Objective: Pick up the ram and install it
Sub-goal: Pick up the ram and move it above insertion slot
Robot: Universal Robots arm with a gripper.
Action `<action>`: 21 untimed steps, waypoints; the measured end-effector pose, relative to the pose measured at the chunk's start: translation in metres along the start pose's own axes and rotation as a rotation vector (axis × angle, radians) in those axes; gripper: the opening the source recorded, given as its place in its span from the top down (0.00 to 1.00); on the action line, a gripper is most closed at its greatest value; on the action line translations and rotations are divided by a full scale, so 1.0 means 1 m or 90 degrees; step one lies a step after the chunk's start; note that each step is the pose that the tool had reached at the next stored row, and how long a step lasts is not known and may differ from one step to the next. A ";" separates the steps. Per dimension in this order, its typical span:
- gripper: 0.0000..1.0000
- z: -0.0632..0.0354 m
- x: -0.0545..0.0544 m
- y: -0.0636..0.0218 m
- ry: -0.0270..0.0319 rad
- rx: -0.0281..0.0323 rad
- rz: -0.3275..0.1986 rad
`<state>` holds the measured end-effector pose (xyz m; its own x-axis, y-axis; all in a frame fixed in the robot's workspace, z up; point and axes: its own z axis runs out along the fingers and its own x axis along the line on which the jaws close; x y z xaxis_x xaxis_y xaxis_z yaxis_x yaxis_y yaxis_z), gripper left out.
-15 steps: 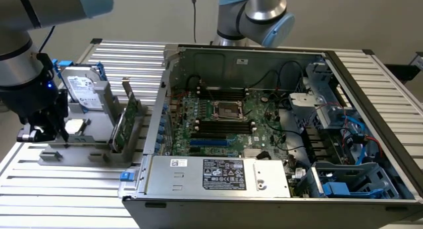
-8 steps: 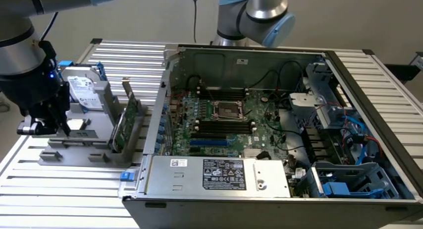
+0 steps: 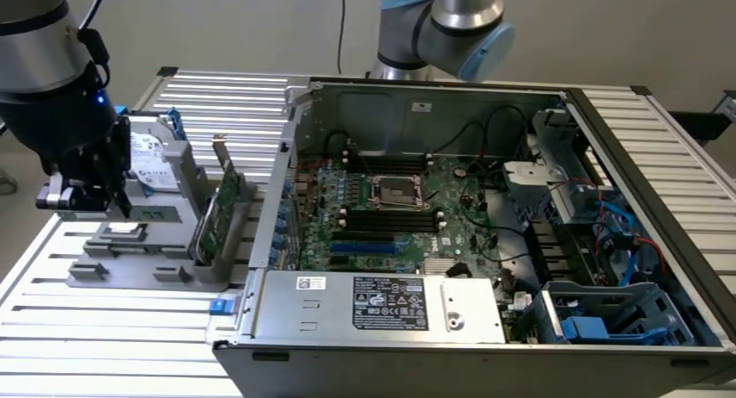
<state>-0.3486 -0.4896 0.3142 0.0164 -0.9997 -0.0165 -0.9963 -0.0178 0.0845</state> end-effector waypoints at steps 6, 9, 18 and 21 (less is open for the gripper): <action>0.86 -0.0292 -0.002 -0.0238 0.0000 0.0000 0.000; 0.86 -0.0439 -0.003 -0.0352 -0.0001 0.0001 0.000; 0.86 -0.0876 -0.007 -0.0677 -0.0001 0.0001 0.000; 0.86 -0.0962 -0.007 -0.0800 -0.0004 -0.0002 0.000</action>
<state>-0.2608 -0.4824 0.4034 0.0163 -0.9997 -0.0171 -0.9962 -0.0177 0.0847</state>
